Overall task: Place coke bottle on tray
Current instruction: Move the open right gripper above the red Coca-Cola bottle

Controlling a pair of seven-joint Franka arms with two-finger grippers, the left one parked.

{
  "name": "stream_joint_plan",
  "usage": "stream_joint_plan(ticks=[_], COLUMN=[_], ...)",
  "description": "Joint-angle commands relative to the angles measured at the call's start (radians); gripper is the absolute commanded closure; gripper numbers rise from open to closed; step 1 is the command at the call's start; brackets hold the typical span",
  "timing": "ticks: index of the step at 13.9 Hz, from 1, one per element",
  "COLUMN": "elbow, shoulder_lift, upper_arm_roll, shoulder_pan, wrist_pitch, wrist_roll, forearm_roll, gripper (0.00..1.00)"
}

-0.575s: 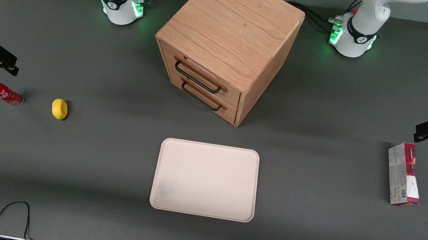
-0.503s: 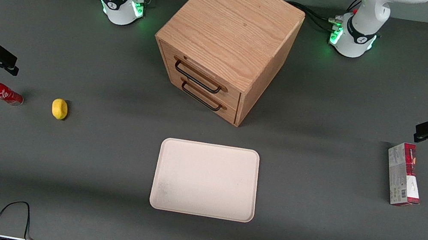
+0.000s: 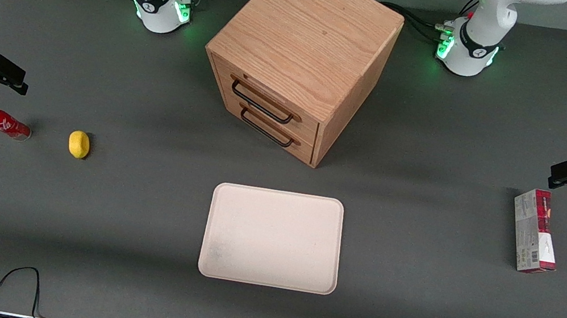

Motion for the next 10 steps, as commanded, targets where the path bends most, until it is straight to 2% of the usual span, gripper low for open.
stream_joint_plan(ticks=[1,2,3,6,10], elbow=[0.01,0.01,0.006,-0.017,-0.061], shoulder_lift=[-0.011,-0.006,-0.005,-0.005,-0.008], upper_arm_roll=[-0.011,-0.033,-0.089,-0.241,-0.402], shoulder_pan=[0.012,0.0,-0.004,-0.005,-0.005], wrist_pitch=[-0.017,-0.008,0.009,0.05,0.134], wrist_roll=[0.022,0.01,-0.019,-0.224,-0.479], forearm_roll=[-0.006,-0.008,-0.009,-0.003,0.003], gripper=[0.0,0.0,0.0,0.0,0.0])
